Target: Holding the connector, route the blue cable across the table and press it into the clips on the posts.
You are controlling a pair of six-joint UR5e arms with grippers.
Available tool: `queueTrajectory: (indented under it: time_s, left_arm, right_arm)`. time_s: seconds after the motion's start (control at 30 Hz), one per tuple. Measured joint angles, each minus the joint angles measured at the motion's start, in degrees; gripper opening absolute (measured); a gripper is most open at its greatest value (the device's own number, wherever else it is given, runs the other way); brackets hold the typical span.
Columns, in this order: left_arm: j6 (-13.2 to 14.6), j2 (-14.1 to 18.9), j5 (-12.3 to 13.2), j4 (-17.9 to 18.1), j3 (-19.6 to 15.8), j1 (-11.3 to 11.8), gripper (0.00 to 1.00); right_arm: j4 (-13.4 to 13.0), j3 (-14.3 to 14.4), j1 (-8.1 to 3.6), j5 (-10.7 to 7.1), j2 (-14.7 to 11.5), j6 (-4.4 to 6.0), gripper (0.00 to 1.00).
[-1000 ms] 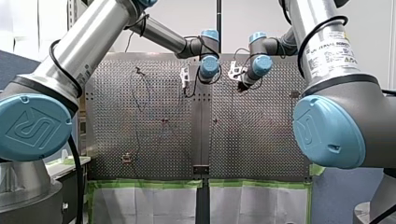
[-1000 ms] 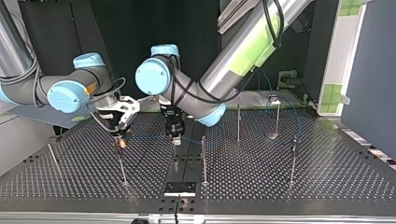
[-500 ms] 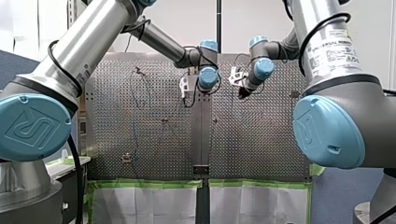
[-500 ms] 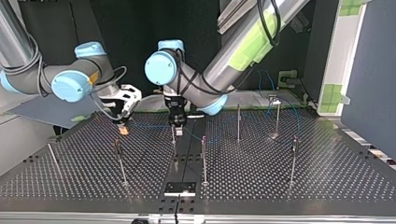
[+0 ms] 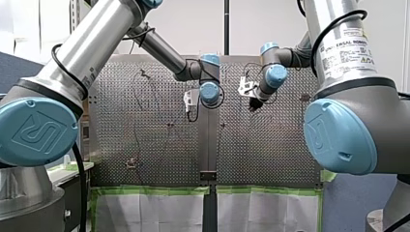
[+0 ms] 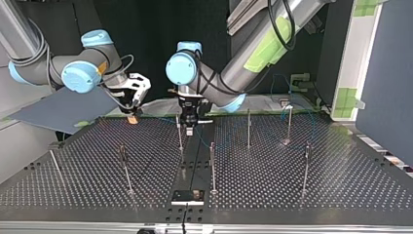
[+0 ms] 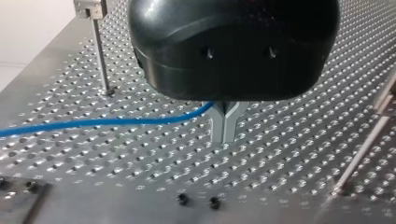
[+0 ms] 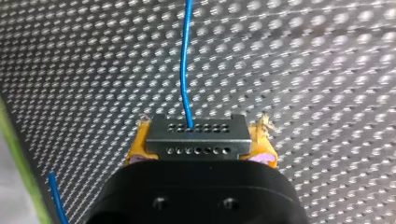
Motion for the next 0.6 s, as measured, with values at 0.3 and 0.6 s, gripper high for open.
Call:
queueTrajectory:
  time_s: [0.3,0.6]
  left_arm:
    - [-0.43,-0.49,2.67,4.45,-4.41,0.47,0.00]
    - [-1.80,-4.13,5.14,9.28,-9.28,0.79,0.00]
  right_arm:
    - [-2.13,3.21,-0.50,0.00,0.09,0.45,0.00]
    - [-3.56,3.42,-1.08,-0.22,1.64,0.80,0.00]
